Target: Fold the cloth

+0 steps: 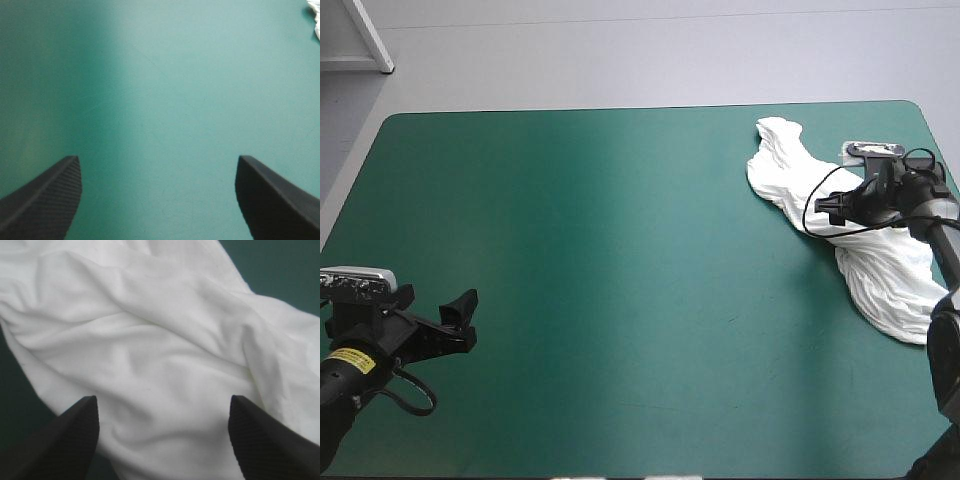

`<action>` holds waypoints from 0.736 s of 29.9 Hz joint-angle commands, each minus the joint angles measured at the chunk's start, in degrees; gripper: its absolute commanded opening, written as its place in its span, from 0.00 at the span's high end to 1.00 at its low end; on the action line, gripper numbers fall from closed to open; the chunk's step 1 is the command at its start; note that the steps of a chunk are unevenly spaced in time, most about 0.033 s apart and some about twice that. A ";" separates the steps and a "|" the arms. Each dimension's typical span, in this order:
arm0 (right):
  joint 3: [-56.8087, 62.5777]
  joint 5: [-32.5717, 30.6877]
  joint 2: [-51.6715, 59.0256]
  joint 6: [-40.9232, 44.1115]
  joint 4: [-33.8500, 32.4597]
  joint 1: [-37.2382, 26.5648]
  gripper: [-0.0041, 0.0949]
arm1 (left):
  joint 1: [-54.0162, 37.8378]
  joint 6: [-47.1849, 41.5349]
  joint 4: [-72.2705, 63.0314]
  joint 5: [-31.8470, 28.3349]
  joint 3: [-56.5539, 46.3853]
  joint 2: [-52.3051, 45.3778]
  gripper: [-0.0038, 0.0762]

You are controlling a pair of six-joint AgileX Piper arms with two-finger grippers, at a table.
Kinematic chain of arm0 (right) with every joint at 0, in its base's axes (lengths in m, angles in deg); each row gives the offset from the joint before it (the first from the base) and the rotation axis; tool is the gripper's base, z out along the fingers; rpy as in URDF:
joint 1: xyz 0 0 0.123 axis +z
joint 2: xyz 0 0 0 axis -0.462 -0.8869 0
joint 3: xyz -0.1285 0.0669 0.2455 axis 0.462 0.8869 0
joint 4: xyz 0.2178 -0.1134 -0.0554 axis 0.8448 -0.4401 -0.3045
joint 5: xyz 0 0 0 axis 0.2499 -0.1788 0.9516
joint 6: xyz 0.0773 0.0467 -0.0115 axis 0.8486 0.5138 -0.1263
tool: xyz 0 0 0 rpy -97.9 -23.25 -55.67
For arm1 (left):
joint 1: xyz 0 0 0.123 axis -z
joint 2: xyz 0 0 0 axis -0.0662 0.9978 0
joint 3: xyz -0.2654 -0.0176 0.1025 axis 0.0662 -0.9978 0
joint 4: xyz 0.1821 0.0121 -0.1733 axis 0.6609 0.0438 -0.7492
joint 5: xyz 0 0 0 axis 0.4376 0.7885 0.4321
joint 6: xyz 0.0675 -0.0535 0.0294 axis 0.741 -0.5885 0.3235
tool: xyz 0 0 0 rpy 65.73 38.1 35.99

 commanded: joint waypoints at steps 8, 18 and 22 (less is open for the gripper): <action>-2.07 4.37 -6.87 -0.32 1.10 -0.22 0.54 | 0.12 0.20 -0.98 -3.72 1.99 0.39 0.20; -2.72 10.50 -7.28 -18.19 10.57 8.22 0.98 | 0.12 0.46 -0.29 -6.48 1.99 0.39 0.20; -2.77 7.16 -6.93 -24.47 13.58 17.54 0.98 | 0.12 0.46 -0.29 -7.30 2.38 0.39 0.20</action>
